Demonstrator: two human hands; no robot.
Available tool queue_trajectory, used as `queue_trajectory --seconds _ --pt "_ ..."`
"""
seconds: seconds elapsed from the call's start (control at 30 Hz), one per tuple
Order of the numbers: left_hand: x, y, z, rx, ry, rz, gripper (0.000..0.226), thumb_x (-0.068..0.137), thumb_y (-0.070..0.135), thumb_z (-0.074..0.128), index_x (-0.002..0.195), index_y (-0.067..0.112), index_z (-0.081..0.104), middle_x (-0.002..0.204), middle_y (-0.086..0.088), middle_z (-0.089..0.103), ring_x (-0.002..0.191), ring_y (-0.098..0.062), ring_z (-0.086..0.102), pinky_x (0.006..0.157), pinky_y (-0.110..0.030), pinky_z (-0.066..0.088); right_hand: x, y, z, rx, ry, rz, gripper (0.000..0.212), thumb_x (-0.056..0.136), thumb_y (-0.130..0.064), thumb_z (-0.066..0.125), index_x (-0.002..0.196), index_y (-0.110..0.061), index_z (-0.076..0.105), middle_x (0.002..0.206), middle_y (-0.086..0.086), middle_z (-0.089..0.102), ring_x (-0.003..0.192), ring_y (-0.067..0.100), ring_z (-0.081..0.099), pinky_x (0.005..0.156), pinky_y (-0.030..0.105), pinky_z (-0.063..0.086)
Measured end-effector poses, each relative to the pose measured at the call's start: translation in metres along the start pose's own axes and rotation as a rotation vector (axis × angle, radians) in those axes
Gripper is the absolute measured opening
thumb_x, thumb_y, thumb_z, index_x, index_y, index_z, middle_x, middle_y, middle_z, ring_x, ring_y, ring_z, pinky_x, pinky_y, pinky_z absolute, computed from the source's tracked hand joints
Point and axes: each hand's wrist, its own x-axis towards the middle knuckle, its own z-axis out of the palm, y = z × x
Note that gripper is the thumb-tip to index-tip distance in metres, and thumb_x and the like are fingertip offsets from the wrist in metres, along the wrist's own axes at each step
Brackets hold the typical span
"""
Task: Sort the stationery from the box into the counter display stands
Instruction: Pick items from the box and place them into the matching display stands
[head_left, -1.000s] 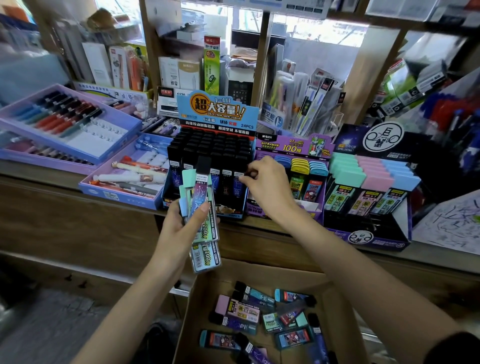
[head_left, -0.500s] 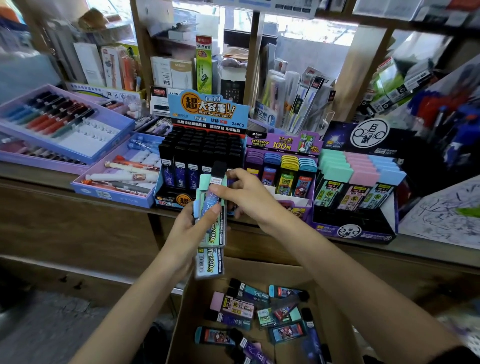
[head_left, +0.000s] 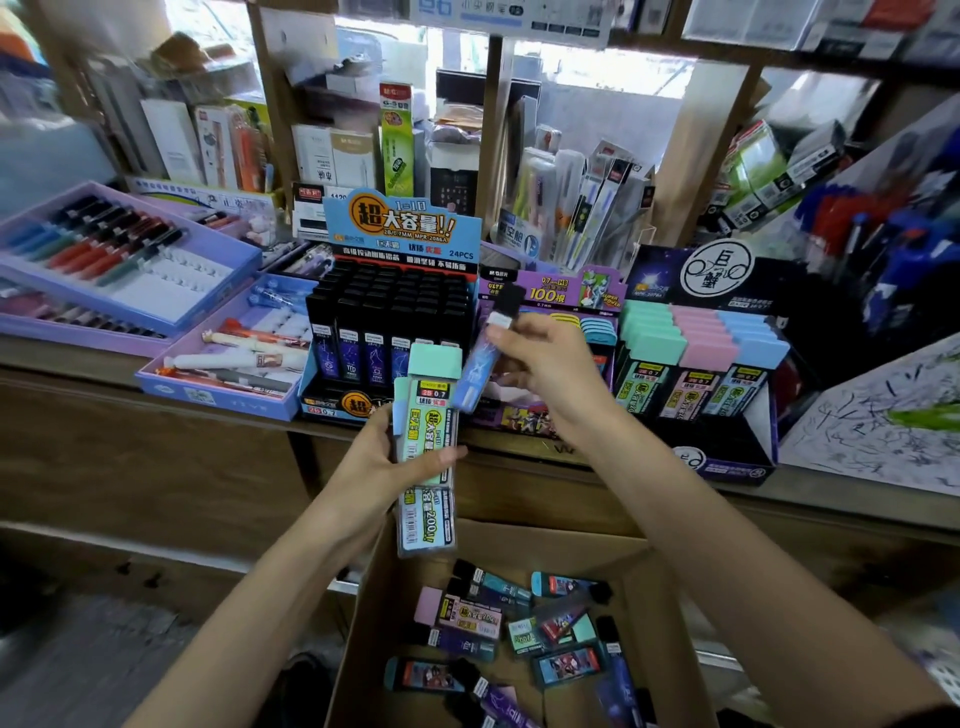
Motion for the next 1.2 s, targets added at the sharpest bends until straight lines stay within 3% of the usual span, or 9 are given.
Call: queue_trajectory --seconds 0.17,0.3,0.43,0.53,0.63,0.7,0.77,0.87,1.2 --pt "-0.001 0.004 -0.018 0.040 0.071 0.040 0.057 0.067 0.020 0.070 0.121 0.018 0.050 0.110 -0.006 0.069 0.097 -0.020 0.069 0.073 -0.028 0.055 0.012 -0.022 -0.014 0.056 0.076 -0.067 0.014 0.086 -0.009 0.066 0.099 -0.007 0.062 0.090 0.009 0.068 0.058 0.010 0.063 0.058 0.021 0.055" --pt "-0.006 0.009 -0.042 0.037 0.148 0.084 0.052 0.073 0.019 0.066 0.123 0.012 0.049 0.107 -0.006 0.069 0.090 -0.016 0.071 0.062 -0.022 0.055 0.023 -0.029 0.002 0.003 0.045 -0.131 0.007 0.083 -0.009 0.069 0.087 -0.011 0.063 0.076 0.001 0.068 0.056 0.005 0.064 0.060 0.021 0.055" --pt "-0.011 0.013 -0.072 0.034 0.223 0.110 0.045 0.077 0.011 0.063 0.120 0.007 0.050 0.099 -0.006 0.069 0.077 -0.010 0.071 0.057 -0.018 0.054 0.031 -0.021 0.040 -0.071 -0.027 -0.166 0.006 0.084 -0.008 0.068 0.082 -0.012 0.064 0.074 0.001 0.068 0.059 0.005 0.065 0.060 0.022 0.054" --pt "-0.016 0.013 -0.092 0.051 0.271 0.129 0.042 0.073 0.016 0.064 0.114 0.012 0.054 0.090 0.000 0.072 0.075 -0.009 0.071 0.062 -0.025 0.054 0.039 -0.014 0.074 -0.115 -0.057 -0.168 0.005 0.085 -0.006 0.066 0.088 -0.004 0.063 0.079 0.009 0.066 0.063 0.012 0.063 0.061 0.026 0.056" --pt "-0.020 0.011 -0.110 0.050 0.307 0.130 0.045 0.071 0.020 0.066 0.113 0.013 0.055 0.089 0.000 0.073 0.076 -0.009 0.070 0.070 -0.032 0.049 0.045 -0.006 0.102 -0.224 -0.043 -0.190 0.014 0.085 -0.008 0.067 0.074 -0.012 0.059 0.073 0.003 0.064 0.071 0.019 0.064 0.066 0.029 0.058" --pt "-0.021 0.007 -0.119 0.057 0.312 0.129 0.052 0.071 0.020 0.067 0.119 0.008 0.052 0.087 0.003 0.073 0.076 -0.010 0.070 0.069 -0.031 0.049 0.046 0.001 0.115 -0.294 -0.052 -0.192 0.022 0.086 -0.011 0.067 0.068 -0.019 0.057 0.072 0.002 0.065 0.079 0.028 0.067 0.073 0.039 0.058" --pt "-0.022 0.004 -0.124 0.062 0.320 0.133 0.056 0.071 0.019 0.066 0.122 0.003 0.049 0.083 0.005 0.073 0.073 -0.009 0.070 0.062 -0.025 0.053 0.046 0.008 0.124 -0.321 -0.070 -0.189 0.015 0.087 -0.013 0.066 0.073 -0.013 0.062 0.078 0.007 0.068 0.086 0.032 0.067 0.077 0.048 0.056" --pt "-0.022 0.002 -0.128 0.049 0.329 0.131 0.057 0.071 0.016 0.065 0.123 0.001 0.047 0.080 0.006 0.073 0.070 -0.008 0.070 0.056 -0.018 0.053 0.047 0.016 0.133 -0.339 -0.044 -0.195 0.014 0.087 -0.013 0.066 0.088 0.000 0.067 0.088 0.014 0.070 0.088 0.030 0.067 0.077 0.050 0.054" --pt "-0.020 0.003 -0.125 0.028 0.316 0.120 0.054 0.073 0.016 0.066 0.124 0.005 0.049 0.092 -0.002 0.070 0.074 -0.008 0.071 0.055 -0.017 0.053 0.054 0.027 0.142 -0.488 -0.058 -0.240 0.014 0.086 -0.016 0.067 0.090 -0.002 0.070 0.083 0.011 0.069 0.081 0.026 0.066 0.074 0.047 0.056"
